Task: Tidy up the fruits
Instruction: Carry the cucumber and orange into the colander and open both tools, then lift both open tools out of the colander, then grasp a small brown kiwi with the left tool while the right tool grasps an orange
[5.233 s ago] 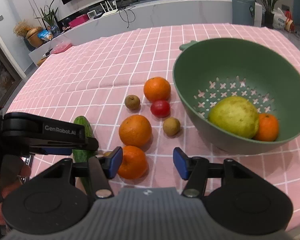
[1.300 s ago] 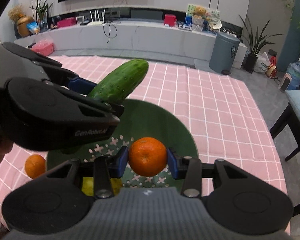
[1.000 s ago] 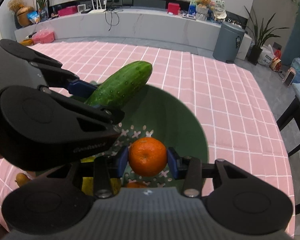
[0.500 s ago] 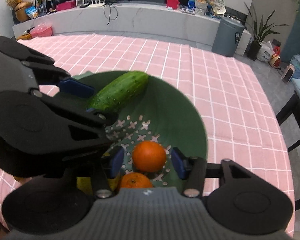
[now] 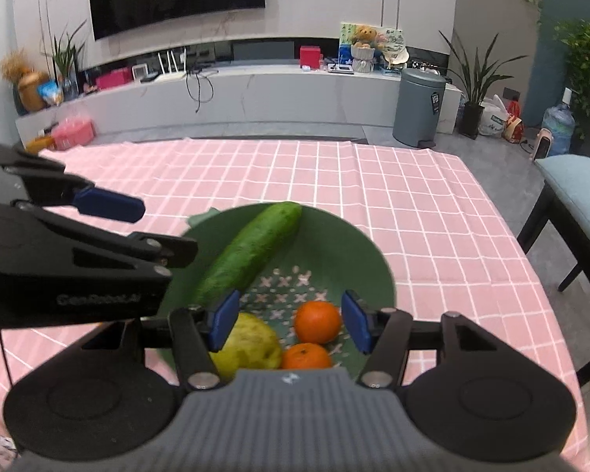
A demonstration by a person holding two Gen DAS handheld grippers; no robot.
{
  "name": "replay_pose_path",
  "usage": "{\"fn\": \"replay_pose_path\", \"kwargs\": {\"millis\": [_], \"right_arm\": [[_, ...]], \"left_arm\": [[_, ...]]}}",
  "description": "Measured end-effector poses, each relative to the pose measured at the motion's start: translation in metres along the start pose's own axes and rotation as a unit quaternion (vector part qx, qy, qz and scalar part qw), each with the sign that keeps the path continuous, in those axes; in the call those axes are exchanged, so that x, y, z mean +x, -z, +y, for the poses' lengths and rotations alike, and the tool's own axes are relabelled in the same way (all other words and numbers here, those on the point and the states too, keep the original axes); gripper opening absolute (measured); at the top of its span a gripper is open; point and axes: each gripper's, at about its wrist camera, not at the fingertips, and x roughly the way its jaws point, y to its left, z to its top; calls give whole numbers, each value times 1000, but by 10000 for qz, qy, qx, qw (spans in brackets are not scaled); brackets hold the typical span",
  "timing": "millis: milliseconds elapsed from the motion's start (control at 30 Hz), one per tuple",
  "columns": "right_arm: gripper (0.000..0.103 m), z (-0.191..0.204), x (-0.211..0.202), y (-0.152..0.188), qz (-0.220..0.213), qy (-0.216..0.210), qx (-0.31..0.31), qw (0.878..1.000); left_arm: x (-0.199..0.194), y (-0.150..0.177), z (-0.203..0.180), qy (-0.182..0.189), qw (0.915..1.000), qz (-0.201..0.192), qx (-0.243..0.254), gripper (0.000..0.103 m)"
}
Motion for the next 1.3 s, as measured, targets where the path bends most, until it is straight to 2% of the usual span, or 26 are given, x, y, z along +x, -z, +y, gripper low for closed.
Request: {"fn": "replay_pose_path", "kwargs": {"millis": [267, 567, 633, 800, 900, 1033, 1133, 1300], "right_arm": [[55, 27, -29, 17, -43, -307, 242, 9992], [54, 62, -30, 41, 145, -658, 194, 9975], [49, 69, -26, 45, 219, -697, 101, 9973], [45, 76, -6, 55, 367, -453, -184, 9981], [44, 77, 5, 61, 479, -384, -237, 9978], [43, 78, 15, 65, 545, -366, -289, 9974], [43, 77, 22, 68, 566, -340, -266, 9975], [43, 73, 31, 68, 616, -366, -131, 9973]], "left_arm": [[-23, 32, 43, 284, 9974, 354, -567, 61], [-13, 76, 72, 322, 9912, 882, -935, 60], [-9, 84, 74, 373, 9891, 960, -1055, 60], [13, 107, 79, 664, 9797, 1156, -1498, 55], [26, 118, 76, 753, 9762, 1258, -1599, 54], [36, 124, 70, 736, 9761, 1248, -1620, 46], [42, 125, 67, 662, 9770, 1179, -1647, 44], [48, 123, 69, 812, 9738, 1142, -1791, 35]]}}
